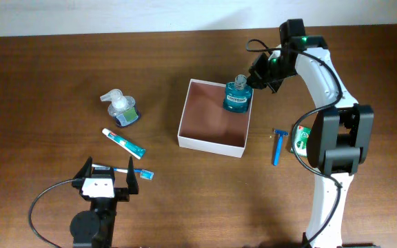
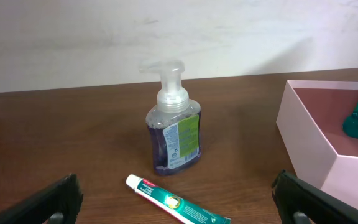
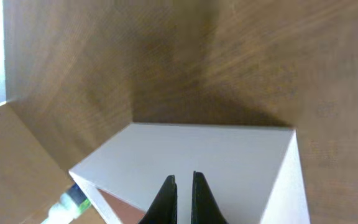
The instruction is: Pack container
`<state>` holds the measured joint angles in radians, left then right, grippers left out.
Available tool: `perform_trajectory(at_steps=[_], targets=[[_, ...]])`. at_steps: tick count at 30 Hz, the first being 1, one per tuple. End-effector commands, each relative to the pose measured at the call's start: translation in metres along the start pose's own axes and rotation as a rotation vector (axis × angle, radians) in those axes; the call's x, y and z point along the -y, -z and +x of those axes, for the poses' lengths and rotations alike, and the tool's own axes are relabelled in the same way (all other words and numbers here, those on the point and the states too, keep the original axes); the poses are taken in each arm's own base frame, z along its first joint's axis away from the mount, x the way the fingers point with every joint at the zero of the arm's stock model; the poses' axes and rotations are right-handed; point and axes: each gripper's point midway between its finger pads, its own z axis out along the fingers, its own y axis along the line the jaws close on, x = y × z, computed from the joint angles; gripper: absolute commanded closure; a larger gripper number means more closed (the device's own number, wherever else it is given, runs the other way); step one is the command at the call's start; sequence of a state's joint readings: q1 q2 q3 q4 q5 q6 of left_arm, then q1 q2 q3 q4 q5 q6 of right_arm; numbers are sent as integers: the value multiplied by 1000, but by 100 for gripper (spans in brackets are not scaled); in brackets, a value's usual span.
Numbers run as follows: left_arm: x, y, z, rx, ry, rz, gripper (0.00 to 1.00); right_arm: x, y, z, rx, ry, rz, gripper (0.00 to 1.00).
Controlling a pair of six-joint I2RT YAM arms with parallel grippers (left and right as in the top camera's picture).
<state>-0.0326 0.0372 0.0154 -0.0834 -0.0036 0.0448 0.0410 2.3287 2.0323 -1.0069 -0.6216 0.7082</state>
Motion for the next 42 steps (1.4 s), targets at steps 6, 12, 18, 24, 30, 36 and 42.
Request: perform_trajectory(at_steps=[6,12,18,24,30,36,42], targets=[[1,0,2,-2,6,2,1,32,19,-36,111,-5,65,96],[1,0,2,-2,6,2,1,73,45,-43,89,-132,104,96],[1,0,2,-2,6,2,1,82,39,-9,-27,-141,175,96],[1,0,2,-2,6,2,1,69,15,24,-107,-122,212,96],[1,0,2,-2,6,2,1,37,-2,28,-105,-101,125,96],[1,0,2,-2,6,2,1,35,1,13,-62,-83,98,96],[1,0,2,-2,6,2,1,34,2,5,-40,-50,80,96]])
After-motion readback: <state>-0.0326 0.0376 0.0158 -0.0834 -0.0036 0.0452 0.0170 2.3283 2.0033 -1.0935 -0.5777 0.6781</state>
